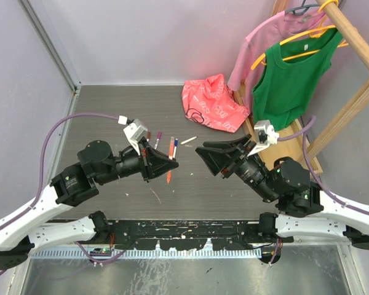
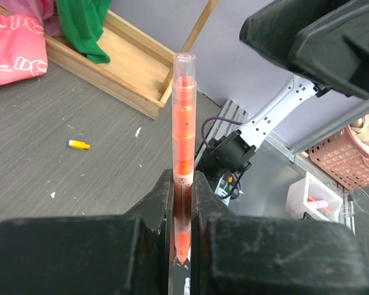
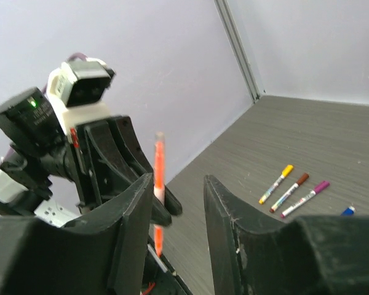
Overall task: Insert the pens into the pen caps
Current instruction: Press the pen cap onto the pen.
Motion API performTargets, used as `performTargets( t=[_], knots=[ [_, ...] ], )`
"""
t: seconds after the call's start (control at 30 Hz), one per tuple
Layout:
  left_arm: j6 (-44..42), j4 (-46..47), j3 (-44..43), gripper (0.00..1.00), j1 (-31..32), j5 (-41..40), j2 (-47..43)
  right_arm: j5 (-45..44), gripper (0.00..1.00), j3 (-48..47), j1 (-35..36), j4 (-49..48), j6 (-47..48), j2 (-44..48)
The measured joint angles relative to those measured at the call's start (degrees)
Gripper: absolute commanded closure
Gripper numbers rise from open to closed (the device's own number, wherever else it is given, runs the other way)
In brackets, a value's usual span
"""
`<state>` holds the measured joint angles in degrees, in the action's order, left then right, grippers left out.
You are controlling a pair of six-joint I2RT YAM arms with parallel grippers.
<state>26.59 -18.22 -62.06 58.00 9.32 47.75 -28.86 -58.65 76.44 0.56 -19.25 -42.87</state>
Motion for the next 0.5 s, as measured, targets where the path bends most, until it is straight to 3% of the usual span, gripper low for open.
performTargets(
  t=[0.2,0.5],
  knots=[
    [0.22,0.79,2.12,1.0,0.0,-2.12,-2.29,3.34,0.55,6.67,0.0,2.12,-2.78,3.41],
    [1.27,2.32,3.02,1.0,0.0,-4.44,-2.38,11.61,0.54,10.64,0.0,1.25,-5.51,-1.31]
  ],
)
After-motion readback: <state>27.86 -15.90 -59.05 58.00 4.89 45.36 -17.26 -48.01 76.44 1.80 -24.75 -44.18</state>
